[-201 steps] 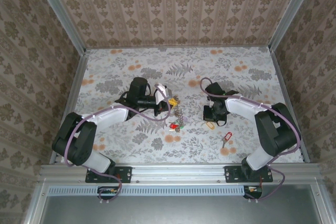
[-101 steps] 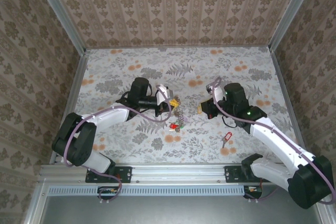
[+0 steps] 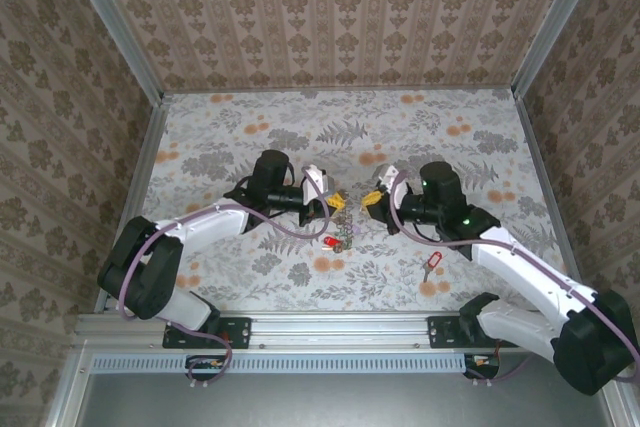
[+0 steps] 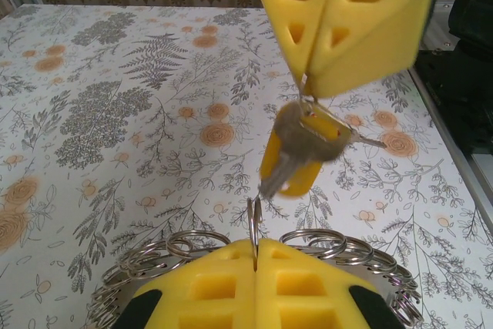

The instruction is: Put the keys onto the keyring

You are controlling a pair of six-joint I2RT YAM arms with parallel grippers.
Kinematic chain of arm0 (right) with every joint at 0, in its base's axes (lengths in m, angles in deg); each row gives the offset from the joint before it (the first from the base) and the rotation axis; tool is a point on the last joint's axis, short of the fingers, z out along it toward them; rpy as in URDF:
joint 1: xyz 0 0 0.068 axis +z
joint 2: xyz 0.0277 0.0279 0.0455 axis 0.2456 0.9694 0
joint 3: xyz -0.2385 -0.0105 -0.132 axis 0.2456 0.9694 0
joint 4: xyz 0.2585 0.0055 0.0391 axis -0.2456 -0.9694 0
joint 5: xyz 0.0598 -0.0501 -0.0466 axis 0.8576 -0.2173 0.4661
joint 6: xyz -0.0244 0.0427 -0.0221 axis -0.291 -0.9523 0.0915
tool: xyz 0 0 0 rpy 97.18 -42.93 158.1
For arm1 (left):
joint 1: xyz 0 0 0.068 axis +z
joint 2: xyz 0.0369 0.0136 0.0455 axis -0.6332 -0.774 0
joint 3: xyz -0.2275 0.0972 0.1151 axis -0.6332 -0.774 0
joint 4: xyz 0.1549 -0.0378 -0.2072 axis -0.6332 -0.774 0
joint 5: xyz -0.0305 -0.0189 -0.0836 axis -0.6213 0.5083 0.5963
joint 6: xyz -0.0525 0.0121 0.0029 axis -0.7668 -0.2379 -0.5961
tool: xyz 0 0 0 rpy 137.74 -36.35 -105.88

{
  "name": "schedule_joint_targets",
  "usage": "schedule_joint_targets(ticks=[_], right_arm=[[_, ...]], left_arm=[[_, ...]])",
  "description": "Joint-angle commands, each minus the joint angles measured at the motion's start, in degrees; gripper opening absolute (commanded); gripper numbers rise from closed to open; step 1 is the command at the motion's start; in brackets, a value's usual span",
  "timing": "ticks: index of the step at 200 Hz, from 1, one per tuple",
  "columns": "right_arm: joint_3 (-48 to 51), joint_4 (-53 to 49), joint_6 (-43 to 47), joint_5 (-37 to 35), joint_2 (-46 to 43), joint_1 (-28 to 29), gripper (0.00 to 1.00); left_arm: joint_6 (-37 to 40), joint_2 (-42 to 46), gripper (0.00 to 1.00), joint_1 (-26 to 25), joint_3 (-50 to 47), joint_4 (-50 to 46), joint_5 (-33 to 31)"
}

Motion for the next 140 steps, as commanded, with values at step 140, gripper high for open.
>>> schedule_joint_targets(ticks=[140], right_arm=[[-3.3, 8.0, 7.1, -9.3, 7.0, 5.6, 0.0]], left_arm=[[-0.1, -0.4, 0.0, -0.4, 1.8, 2.4, 3.1]])
